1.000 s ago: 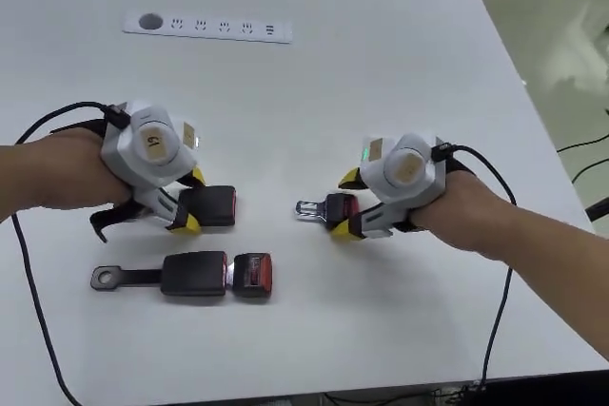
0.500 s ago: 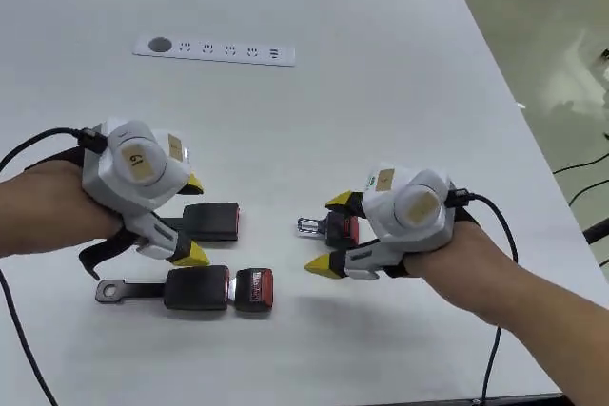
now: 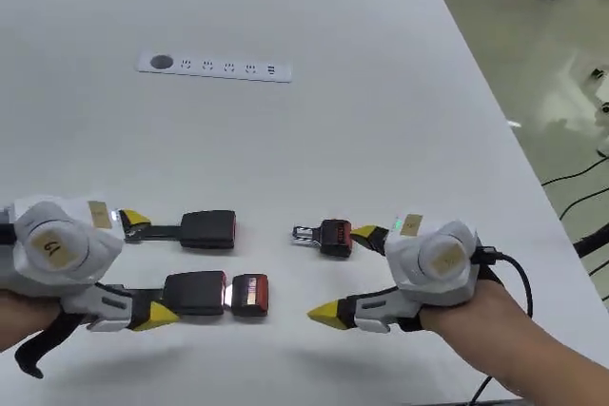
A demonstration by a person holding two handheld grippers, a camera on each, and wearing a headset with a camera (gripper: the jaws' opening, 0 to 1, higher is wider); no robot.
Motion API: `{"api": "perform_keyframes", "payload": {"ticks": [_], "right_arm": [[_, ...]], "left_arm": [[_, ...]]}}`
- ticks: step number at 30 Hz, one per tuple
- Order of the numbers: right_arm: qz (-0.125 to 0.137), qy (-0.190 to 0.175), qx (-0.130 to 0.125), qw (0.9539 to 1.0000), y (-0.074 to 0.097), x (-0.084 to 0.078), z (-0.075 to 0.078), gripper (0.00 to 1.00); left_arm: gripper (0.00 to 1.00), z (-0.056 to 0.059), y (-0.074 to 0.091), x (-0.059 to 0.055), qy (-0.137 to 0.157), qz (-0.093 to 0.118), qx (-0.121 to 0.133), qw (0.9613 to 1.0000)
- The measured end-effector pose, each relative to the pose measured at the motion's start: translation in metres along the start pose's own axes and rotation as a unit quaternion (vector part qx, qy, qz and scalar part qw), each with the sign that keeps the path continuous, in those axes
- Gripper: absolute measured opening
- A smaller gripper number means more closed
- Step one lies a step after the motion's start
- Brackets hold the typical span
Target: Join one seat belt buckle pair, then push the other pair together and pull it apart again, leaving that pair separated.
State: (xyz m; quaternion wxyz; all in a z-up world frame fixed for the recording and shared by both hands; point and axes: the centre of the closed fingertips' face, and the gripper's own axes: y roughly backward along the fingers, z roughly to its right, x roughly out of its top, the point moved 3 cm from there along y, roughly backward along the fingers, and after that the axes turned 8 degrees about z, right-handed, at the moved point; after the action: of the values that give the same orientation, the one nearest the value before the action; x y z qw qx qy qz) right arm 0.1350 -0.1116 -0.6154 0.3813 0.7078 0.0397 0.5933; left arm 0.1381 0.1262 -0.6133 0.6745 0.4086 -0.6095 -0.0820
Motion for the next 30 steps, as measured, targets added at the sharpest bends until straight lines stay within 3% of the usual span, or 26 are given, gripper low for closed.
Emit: {"api": "perform_keyframes", "payload": {"ticks": [4, 9, 16, 19, 25, 30], "right_arm": [[0.002, -0.009, -0.016, 0.9998, 0.012, -0.006, -0.004, 0.75], [0.013, -0.026, -0.039, 0.9988, 0.024, -0.011, -0.005, 0.80], [0.013, -0.038, -0.047, 0.9981, 0.031, -0.022, -0.014, 0.85], [0.016, -0.042, -0.049, 0.9978, 0.031, -0.028, -0.016, 0.89], [0.031, -0.053, -0.062, 0.9962, 0.034, -0.020, -0.017, 0.98], [0.041, -0.053, -0.069, 0.9954, 0.035, -0.014, -0.019, 0.99]], "left_arm": [[0.82, -0.001, 0.014, -0.012, 0.014, 0.000, 0.017, 0.9998], [0.84, 0.007, 0.033, -0.024, 0.027, -0.003, 0.026, 0.9993], [0.88, 0.014, 0.054, -0.040, 0.072, 0.003, 0.037, 0.9967], [0.92, 0.011, 0.058, -0.044, 0.078, 0.008, 0.045, 0.9959], [1.00, 0.011, 0.064, -0.049, 0.092, 0.012, 0.060, 0.9939], [1.00, 0.014, 0.067, -0.054, 0.096, 0.011, 0.062, 0.9934]]}}
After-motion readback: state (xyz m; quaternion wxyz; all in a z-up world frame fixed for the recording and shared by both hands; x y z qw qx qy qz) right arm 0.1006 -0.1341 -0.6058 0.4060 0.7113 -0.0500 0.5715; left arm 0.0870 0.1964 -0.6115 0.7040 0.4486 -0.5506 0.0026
